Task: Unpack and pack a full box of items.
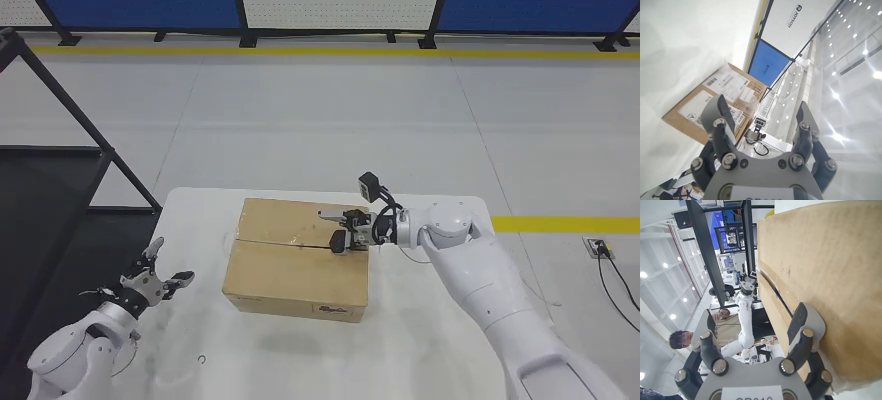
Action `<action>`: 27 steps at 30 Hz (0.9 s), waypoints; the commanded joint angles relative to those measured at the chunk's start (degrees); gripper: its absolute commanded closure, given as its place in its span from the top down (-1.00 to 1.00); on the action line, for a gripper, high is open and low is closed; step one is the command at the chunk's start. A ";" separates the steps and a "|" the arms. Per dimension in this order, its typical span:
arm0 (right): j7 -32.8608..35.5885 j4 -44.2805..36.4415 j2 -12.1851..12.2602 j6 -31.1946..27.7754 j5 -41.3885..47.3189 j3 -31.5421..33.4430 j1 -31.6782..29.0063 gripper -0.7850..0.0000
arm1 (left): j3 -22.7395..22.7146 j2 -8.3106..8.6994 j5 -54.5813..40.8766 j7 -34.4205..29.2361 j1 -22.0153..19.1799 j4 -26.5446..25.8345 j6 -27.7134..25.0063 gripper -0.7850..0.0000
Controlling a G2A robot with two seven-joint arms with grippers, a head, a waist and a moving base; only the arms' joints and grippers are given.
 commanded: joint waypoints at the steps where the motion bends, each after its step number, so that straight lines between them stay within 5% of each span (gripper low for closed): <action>1: 0.06 0.36 -0.10 -0.15 0.09 -0.08 0.18 1.00 | 2.07 -0.20 -0.49 -0.04 -1.21 1.84 -0.62 1.00; 15: -0.59 -0.16 0.07 0.13 -0.45 0.37 -0.23 1.00 | 12.32 -2.55 -8.65 7.17 -8.71 10.59 -6.10 1.00; 22: -0.88 -1.50 0.38 0.69 -0.98 0.76 -0.88 1.00 | 15.01 -3.56 -13.21 10.47 -11.53 13.41 -6.50 1.00; 27: -1.05 -2.37 0.59 1.08 -1.15 1.09 -1.40 1.00 | 15.28 -4.15 -15.05 14.24 -11.93 13.64 -11.51 1.00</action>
